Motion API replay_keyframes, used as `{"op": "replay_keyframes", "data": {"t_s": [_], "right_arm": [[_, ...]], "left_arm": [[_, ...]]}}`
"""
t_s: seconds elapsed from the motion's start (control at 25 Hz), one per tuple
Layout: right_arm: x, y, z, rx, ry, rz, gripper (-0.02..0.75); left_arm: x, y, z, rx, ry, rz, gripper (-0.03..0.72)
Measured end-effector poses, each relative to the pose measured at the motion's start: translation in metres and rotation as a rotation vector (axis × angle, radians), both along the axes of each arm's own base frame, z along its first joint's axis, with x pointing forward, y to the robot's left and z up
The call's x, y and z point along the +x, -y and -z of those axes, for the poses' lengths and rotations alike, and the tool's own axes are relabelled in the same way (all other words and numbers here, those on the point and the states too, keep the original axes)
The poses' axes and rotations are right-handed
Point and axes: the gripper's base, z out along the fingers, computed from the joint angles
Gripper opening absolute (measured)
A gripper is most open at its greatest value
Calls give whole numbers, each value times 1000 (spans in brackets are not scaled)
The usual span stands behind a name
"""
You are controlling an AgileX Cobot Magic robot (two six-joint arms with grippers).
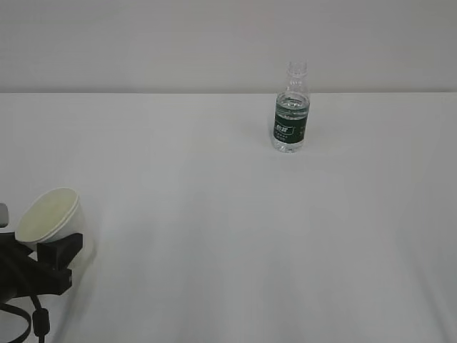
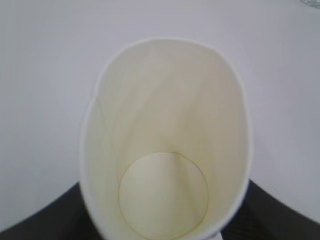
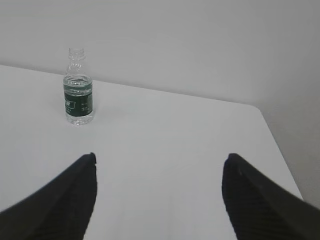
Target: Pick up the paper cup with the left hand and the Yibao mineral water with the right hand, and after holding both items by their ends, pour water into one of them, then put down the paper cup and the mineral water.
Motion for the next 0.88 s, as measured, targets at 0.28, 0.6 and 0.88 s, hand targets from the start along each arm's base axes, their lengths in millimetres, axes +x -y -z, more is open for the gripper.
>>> {"op": "replay_keyframes", "data": {"t_s": [0.28,0.6,0.88], "right_arm": [[0,0,0,-14,0,-3,592],[0,0,0,-15,0,-3,592],[0,0,0,-17,0,-4,592]], "left_arm": [[0,1,-13,-25,57,9,405],[-1,1,-28,-52,115,10,400],[4,3,-37,-56,93,13,400]]}}
